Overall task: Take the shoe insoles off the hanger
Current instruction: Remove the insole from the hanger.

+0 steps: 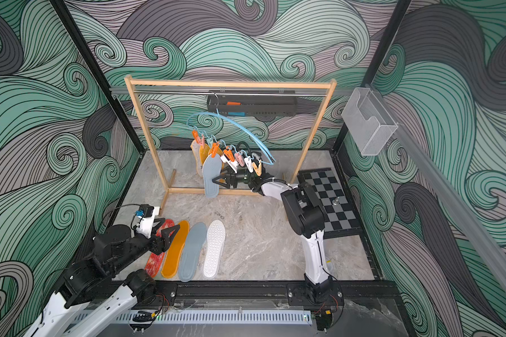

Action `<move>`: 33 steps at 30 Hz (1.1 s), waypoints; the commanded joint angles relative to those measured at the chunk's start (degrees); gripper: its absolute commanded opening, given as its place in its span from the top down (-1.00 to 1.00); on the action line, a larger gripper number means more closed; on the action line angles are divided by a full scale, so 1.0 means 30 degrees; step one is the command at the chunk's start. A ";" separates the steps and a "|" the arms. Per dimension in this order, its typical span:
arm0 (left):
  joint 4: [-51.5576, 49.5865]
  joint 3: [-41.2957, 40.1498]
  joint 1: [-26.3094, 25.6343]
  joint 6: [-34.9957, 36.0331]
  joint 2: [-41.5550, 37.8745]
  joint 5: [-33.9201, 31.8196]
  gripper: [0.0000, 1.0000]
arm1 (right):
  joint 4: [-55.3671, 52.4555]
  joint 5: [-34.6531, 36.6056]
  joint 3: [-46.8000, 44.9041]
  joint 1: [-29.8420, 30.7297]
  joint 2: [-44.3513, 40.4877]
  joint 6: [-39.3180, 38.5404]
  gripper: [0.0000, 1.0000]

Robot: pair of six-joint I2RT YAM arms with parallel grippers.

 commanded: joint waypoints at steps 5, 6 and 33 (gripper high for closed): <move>-0.0036 0.0256 0.0077 0.0104 0.0186 -0.0152 -0.35 | 0.0838 -0.0100 0.0670 -0.0080 0.0704 -0.0265 -0.11; -0.0028 0.0254 0.0073 0.0099 0.0207 -0.0152 -0.36 | 0.1024 -0.0363 0.0709 -0.0080 0.0822 -0.0093 -0.08; 0.1588 0.0620 0.0098 0.0458 0.1824 0.1029 -0.39 | 0.2734 -0.2341 -0.1579 -0.0838 -0.0905 0.1307 1.00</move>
